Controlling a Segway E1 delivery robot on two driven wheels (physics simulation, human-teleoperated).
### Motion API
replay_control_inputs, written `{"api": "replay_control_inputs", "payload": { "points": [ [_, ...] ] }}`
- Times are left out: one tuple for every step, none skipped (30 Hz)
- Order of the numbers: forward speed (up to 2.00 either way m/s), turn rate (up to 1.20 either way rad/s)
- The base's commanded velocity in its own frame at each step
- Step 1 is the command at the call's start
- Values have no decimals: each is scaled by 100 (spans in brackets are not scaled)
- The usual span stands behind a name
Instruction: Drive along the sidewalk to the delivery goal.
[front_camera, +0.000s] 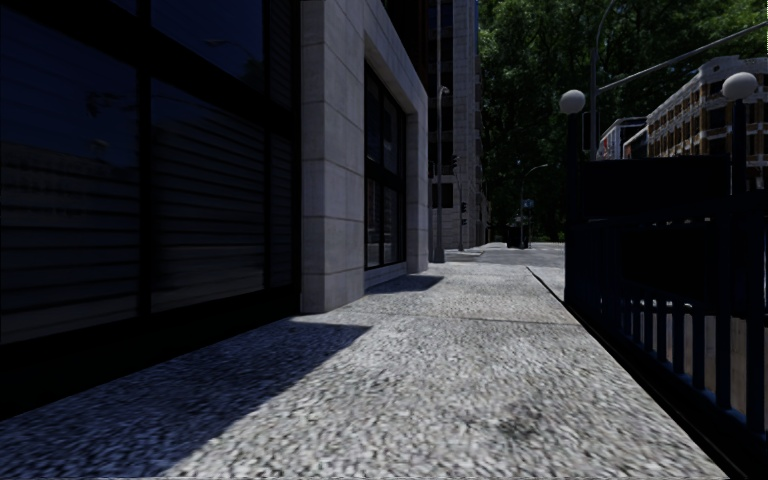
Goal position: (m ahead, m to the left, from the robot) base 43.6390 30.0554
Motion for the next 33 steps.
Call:
{"api": "replay_control_inputs", "payload": {
  "points": [
    [200,-28],
    [200,-28],
    [200,-41],
    [200,-60],
    [200,-64],
    [200,-64],
    [200,-65],
    [200,-65],
    [200,-65],
    [200,-65],
    [200,-65],
    [200,-65],
    [200,0],
    [200,0],
    [200,0],
    [200,0],
    [200,0],
    [200,0],
    [200,0],
    [200,0],
    [200,0],
    [200,0],
    [200,0],
    [200,0],
    [200,0],
    [200,0],
    [200,0],
    [200,0],
    [200,0],
    [200,0],
    [200,0],
    [200,0],
    [200,0]
  ]
}}
